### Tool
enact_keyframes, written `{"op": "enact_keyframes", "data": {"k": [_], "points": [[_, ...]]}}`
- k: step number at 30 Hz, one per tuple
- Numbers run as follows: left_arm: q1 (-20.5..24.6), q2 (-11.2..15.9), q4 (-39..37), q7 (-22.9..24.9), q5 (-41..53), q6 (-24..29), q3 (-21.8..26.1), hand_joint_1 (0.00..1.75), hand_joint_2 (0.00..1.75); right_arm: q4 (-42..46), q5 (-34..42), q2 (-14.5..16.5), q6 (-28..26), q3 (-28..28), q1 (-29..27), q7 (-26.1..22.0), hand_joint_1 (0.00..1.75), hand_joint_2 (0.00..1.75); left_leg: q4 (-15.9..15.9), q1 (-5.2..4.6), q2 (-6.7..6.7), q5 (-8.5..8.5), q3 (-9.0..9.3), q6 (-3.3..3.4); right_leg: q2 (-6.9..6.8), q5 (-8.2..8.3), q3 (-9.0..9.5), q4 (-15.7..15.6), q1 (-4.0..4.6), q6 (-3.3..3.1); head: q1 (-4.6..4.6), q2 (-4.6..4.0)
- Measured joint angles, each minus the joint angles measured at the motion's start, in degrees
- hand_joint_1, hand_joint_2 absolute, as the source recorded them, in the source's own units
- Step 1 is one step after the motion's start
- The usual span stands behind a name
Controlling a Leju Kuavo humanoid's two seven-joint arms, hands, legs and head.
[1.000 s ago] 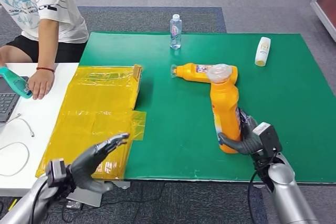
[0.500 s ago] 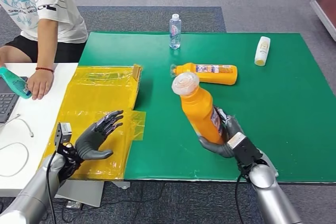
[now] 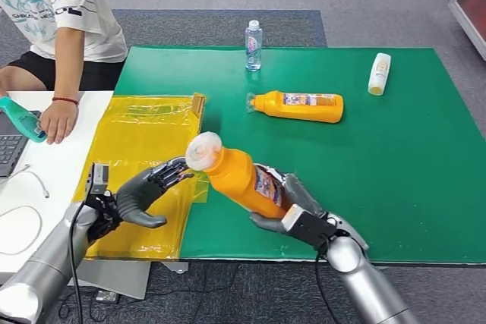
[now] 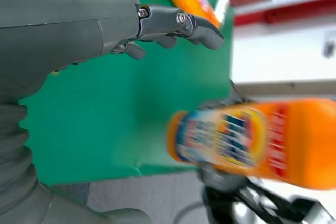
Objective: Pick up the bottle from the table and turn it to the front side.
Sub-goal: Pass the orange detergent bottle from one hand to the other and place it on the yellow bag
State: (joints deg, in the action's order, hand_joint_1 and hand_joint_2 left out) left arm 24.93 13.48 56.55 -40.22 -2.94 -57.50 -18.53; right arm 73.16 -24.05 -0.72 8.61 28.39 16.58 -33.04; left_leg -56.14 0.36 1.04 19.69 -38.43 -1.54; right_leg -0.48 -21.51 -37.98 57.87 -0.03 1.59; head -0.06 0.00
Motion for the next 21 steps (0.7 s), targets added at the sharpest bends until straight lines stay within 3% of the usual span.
{"op": "enact_keyframes", "data": {"k": [8, 21], "points": [[3.7, 0.1, 1.8, 0.0, -0.8, -1.0, -3.3, 0.0, 1.75, -4.2, -0.1, 1.7, -0.4, 4.4, 2.6, 0.0, 1.75, 1.75, 0.0, 0.0, 0.0, -0.02, 0.0, -0.02, 0.01, 0.01, -0.01, 0.0, 0.0, 0.0, 0.01, 0.0], [4.5, -0.9, 2.8, 0.0, -1.5, 0.1, -4.5, 0.0, 1.75, -7.1, -1.4, 2.6, -5.1, 6.1, 3.7, 1.0, 1.75, 1.75, 0.0, 0.0, 0.0, -0.02, -0.01, -0.02, 0.01, 0.01, -0.02, 0.0, 0.0, -0.01, 0.0, 0.0]]}}
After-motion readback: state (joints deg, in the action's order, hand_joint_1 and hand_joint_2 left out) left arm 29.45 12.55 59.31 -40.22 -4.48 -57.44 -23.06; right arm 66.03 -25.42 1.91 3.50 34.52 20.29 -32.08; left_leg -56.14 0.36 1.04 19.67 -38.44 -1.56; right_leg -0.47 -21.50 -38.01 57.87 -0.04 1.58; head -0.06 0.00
